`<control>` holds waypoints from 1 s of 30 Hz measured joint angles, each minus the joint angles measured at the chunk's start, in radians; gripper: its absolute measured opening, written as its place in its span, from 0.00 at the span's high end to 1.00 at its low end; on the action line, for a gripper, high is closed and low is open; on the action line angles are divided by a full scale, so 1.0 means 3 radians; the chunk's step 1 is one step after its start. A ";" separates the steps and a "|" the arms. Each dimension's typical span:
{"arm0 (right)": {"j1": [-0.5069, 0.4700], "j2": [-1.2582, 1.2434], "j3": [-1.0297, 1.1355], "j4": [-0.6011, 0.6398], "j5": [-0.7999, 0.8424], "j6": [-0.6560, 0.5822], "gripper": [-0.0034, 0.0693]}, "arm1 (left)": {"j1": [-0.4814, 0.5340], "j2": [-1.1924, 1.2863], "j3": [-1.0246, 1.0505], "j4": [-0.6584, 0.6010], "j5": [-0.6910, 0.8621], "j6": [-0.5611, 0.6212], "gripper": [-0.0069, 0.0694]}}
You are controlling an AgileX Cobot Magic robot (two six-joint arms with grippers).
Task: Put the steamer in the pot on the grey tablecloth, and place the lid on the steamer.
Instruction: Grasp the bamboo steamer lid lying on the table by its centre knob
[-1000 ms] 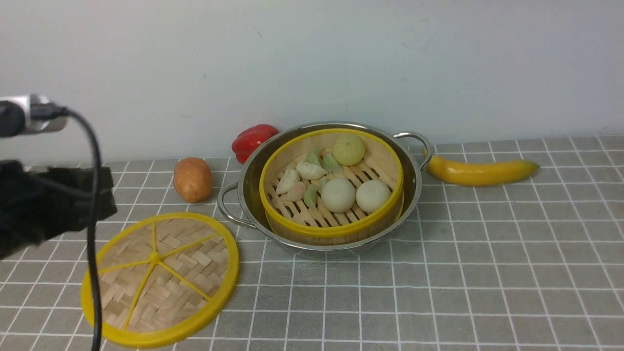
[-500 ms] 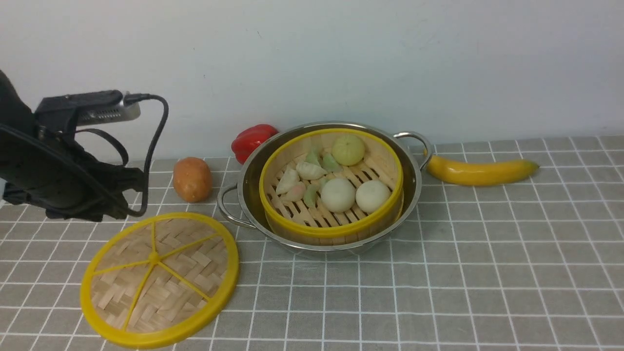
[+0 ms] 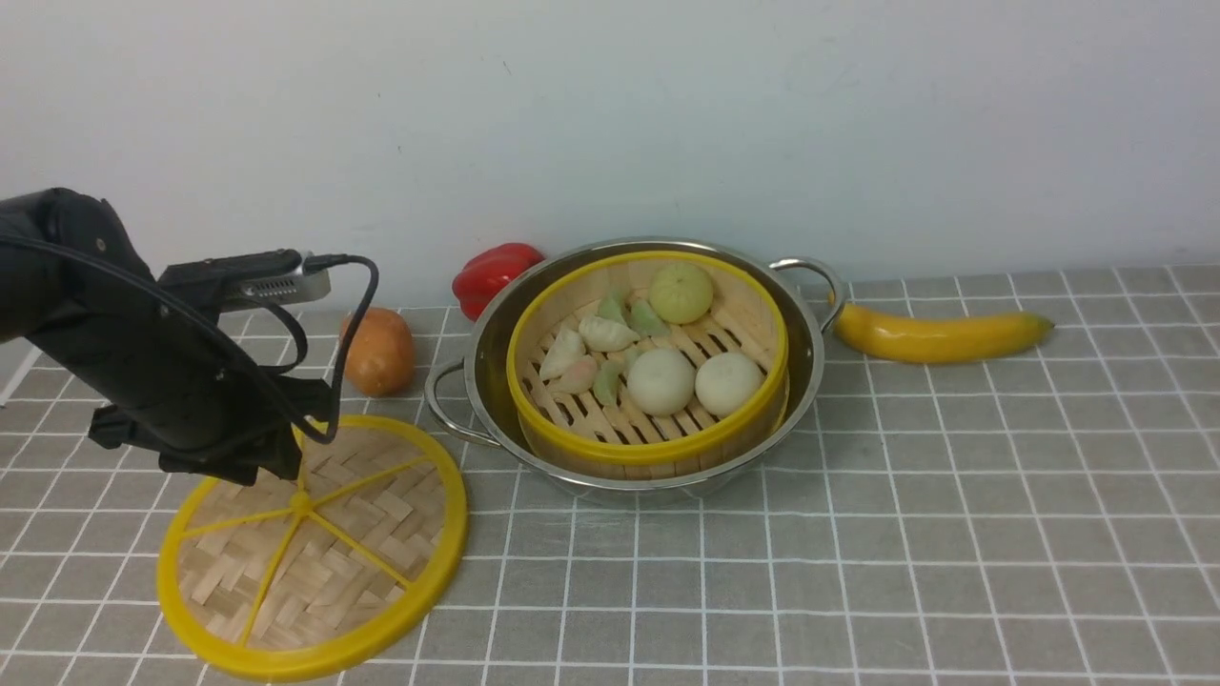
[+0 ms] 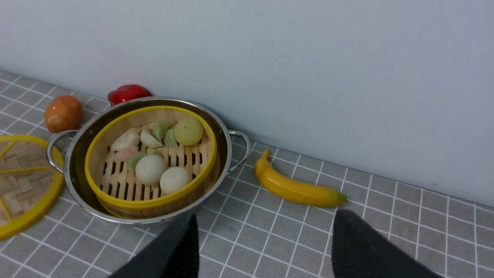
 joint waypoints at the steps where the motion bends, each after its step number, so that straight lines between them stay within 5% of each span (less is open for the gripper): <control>1: 0.0000 -0.0008 0.0000 0.0000 0.0000 0.0000 0.32 | 0.0000 0.0014 0.0000 -0.0003 -0.0005 0.0000 0.59; 30: 0.0000 -0.0010 0.0004 0.0152 0.0000 0.0022 0.32 | 0.0000 0.0314 0.0000 -0.0173 -0.0157 0.0140 0.61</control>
